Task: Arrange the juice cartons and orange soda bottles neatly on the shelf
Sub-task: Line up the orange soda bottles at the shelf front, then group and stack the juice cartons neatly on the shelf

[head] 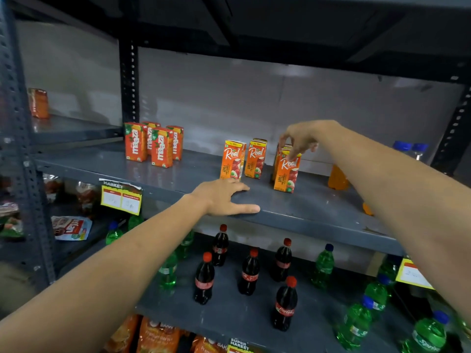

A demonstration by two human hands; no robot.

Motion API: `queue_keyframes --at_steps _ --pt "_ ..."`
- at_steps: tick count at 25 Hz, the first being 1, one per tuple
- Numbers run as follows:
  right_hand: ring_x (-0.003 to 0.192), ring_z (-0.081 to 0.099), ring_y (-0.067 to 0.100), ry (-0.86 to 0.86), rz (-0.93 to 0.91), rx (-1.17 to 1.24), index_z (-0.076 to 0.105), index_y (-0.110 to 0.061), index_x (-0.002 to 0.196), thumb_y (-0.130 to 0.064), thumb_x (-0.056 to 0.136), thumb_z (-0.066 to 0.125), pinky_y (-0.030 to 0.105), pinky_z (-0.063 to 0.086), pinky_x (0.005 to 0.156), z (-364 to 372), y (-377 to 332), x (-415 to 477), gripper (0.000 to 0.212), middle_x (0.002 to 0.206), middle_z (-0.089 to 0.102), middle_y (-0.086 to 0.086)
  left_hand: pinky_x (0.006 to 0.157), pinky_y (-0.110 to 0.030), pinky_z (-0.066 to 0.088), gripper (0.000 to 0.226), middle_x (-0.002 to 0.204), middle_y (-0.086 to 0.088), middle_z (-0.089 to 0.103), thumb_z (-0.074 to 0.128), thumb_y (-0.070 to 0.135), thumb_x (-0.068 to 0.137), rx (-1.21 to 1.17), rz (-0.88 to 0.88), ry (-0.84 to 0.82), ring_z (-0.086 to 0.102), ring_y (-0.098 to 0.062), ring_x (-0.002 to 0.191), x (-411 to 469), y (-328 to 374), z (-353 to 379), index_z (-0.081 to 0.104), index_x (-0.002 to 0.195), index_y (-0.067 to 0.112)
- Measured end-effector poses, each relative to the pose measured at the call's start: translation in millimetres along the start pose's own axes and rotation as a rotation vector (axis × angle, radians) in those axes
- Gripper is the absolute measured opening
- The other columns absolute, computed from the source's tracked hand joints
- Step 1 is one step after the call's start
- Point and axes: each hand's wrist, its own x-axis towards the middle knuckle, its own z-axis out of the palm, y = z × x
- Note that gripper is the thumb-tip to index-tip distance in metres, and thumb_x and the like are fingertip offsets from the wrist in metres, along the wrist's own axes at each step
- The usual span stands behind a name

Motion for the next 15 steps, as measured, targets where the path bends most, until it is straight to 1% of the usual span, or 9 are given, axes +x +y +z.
queue_keyframes --at_steps 2,4,7,9,10,12,15 --pt "0.102 0.057 0.025 0.093 -0.008 -0.043 0.051 -0.018 0.127 -0.039 0.074 0.076 0.036 0.048 0.079 0 -3 3 0.062 0.121 0.059 0.009 0.1 -0.04 0.041 0.09 0.143 0.009 0.048 0.036 0.09 0.064 -0.072 -0.041 0.063 0.045 -0.015 0.128 -14 -21 -7 0.05 0.132 0.033" --pt "0.103 0.056 0.026 0.246 -0.034 -0.039 0.055 -0.014 0.122 -0.047 0.073 0.073 0.037 0.046 0.084 0 -12 7 0.062 0.118 0.06 0.009 0.097 -0.038 0.045 0.069 0.129 0.006 0.061 0.048 0.077 0.074 -0.132 -0.054 0.151 0.054 -0.015 0.118 -29 -44 -16 0.063 0.119 0.027" --pt "0.099 0.059 0.029 0.449 -0.067 0.066 0.059 -0.011 0.113 -0.047 0.077 0.069 0.043 0.051 0.086 0 -35 11 0.052 0.112 0.063 0.013 0.087 -0.038 0.051 0.043 0.105 0.004 0.072 0.057 0.058 0.082 -0.086 -0.044 0.245 0.063 -0.014 0.098 -49 -78 -28 0.072 0.101 0.022" --pt "0.095 0.061 0.028 0.53 -0.12 0.139 0.061 -0.01 0.109 -0.043 0.079 0.068 0.04 0.052 0.083 -4 -63 17 0.045 0.108 0.065 0.013 0.079 -0.038 0.053 0.033 0.092 0.002 0.075 0.061 0.05 0.083 -0.03 -0.061 0.279 0.066 -0.016 0.087 -62 -107 -41 0.074 0.091 0.021" --pt "0.094 0.061 0.028 0.555 -0.154 0.17 0.062 -0.01 0.107 -0.042 0.08 0.068 0.037 0.051 0.081 -8 -79 21 0.042 0.106 0.066 0.013 0.077 -0.037 0.054 0.029 0.088 0.001 0.075 0.063 0.046 0.082 0.008 -0.07 0.3 0.067 -0.018 0.084 -67 -123 -51 0.074 0.088 0.02" --pt "0.093 0.062 0.028 0.573 -0.209 0.212 0.065 -0.01 0.104 -0.04 0.08 0.068 0.036 0.049 0.081 -17 -116 30 0.039 0.103 0.067 0.013 0.076 -0.038 0.053 0.021 0.086 -0.003 0.075 0.066 0.036 0.082 0.058 -0.078 0.369 0.068 -0.023 0.083 -73 -157 -74 0.074 0.086 0.017" --pt "0.093 0.062 0.027 0.521 -0.25 0.238 0.066 -0.013 0.106 -0.04 0.079 0.069 0.034 0.047 0.083 -29 -170 54 0.038 0.105 0.067 0.012 0.079 -0.035 0.052 0.015 0.088 -0.008 0.075 0.067 0.023 0.08 0.053 -0.063 0.514 0.068 -0.026 0.084 -70 -215 -118 0.075 0.089 0.013"
